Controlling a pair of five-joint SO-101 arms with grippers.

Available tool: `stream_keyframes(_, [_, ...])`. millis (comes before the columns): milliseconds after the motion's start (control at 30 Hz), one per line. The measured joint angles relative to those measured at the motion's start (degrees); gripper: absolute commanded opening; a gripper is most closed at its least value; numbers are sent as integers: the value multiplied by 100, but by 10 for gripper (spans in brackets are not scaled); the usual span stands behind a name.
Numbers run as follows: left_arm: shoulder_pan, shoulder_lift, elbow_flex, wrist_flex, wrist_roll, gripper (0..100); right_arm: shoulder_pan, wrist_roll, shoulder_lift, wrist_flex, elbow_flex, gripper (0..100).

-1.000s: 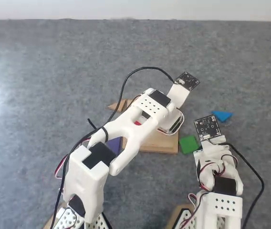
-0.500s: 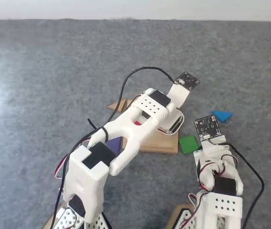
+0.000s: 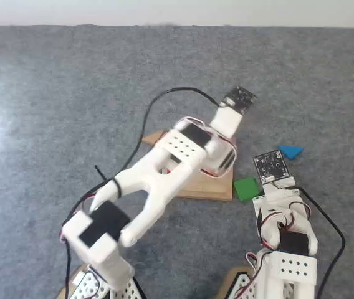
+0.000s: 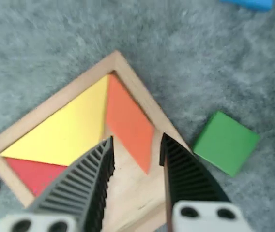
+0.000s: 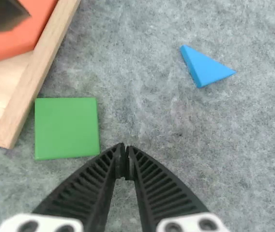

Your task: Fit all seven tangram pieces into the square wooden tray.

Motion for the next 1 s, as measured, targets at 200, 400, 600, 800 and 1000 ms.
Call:
stream_keyframes(200, [-1099, -888, 879, -633, 369, 155, 0, 0, 0, 0, 0, 9])
stream_keyframes(400, [-2119, -1697, 1749, -826, 536, 155, 0, 0, 0, 0, 0, 9])
stream_keyframes(600, [-3086, -1978, 2286, -826, 545, 155, 0, 0, 0, 0, 0, 9])
stream_keyframes(800, [-3112, -1987, 2716, -949, 589, 155, 0, 0, 0, 0, 0, 9])
stream_keyframes(1000, [-2804, -1987, 3596, -2224, 580, 155, 0, 0, 0, 0, 44, 9])
